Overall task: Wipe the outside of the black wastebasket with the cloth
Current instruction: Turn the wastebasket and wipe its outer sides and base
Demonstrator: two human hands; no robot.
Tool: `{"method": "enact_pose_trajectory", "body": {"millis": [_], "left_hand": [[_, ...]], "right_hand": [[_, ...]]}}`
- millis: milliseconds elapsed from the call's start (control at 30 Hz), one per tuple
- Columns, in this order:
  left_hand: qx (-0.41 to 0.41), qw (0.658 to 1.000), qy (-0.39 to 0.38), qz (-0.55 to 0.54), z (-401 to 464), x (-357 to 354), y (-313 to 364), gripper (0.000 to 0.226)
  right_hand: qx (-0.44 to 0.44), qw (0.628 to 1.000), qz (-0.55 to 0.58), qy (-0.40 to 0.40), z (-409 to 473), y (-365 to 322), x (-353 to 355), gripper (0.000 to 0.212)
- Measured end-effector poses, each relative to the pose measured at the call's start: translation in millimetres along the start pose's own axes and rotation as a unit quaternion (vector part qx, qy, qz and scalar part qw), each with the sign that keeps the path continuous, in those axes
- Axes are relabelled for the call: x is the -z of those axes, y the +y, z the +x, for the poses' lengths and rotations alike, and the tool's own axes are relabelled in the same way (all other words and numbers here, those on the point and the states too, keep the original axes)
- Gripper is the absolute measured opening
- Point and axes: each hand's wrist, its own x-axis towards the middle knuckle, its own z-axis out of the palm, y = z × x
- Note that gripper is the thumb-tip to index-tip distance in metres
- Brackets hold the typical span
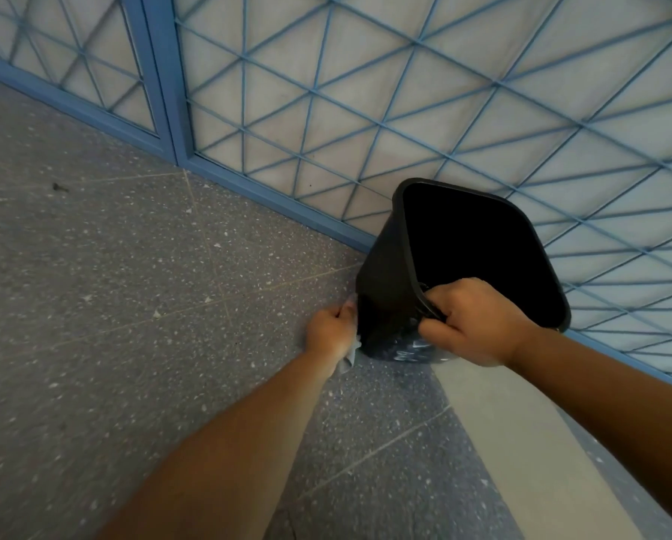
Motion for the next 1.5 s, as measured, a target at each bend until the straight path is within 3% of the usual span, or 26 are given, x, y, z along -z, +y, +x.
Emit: {"method": "enact_pose_trajectory", "body": {"millis": [100, 267, 533, 733, 967, 1100, 1233, 1433, 1500], "left_hand": [[0.014, 0.994, 0.051, -0.1, -11.9, 14.6, 12.2, 0.038], [-0.04, 0.975, 0.067, -0.206, -26.6, 35.2, 34.3, 0.023], [-0.02, 0.976, 0.056, -0.207, -50.9, 34.1, 20.8, 0.024], [-0.044, 0.977, 0.059, -0.202, -59.9, 27.3, 30.6, 0.025], [-0.083, 0.969, 0.085, -0.215, -54.9, 31.7, 43.7, 0.02], [-0.098, 0.972, 0.076, -0.199, -52.6, 34.7, 41.5, 0.039], [-0.098, 0.974, 0.062, -0.194, -51.5, 33.9, 41.0, 0.042], [-0.106, 0.965, 0.088, -0.223, -53.1, 35.7, 41.0, 0.016], [-0.109, 0.965, 0.083, -0.224, -54.8, 35.6, 41.4, 0.014]], "right_hand": [[-0.001, 1.0, -0.031, 0.005, -0.6, -2.4, 1.7, 0.033], [-0.006, 0.999, -0.044, -0.013, -6.7, -3.8, 16.5, 0.052], [0.055, 0.988, -0.142, -0.02, -67.6, 40.0, 34.7, 0.038], [0.097, 0.976, -0.194, 0.004, -70.9, 25.4, 20.9, 0.029], [-0.016, 0.992, -0.11, 0.061, -37.5, 1.4, 9.6, 0.03], [-0.111, 0.99, -0.038, 0.083, -5.2, -4.2, 11.3, 0.029], [-0.175, 0.981, 0.004, 0.084, 13.6, -3.1, 15.1, 0.028], [-0.199, 0.953, 0.21, 0.088, 13.3, -5.2, 14.4, 0.056], [-0.169, 0.966, 0.183, 0.069, -3.3, -5.3, 17.7, 0.058]]}}
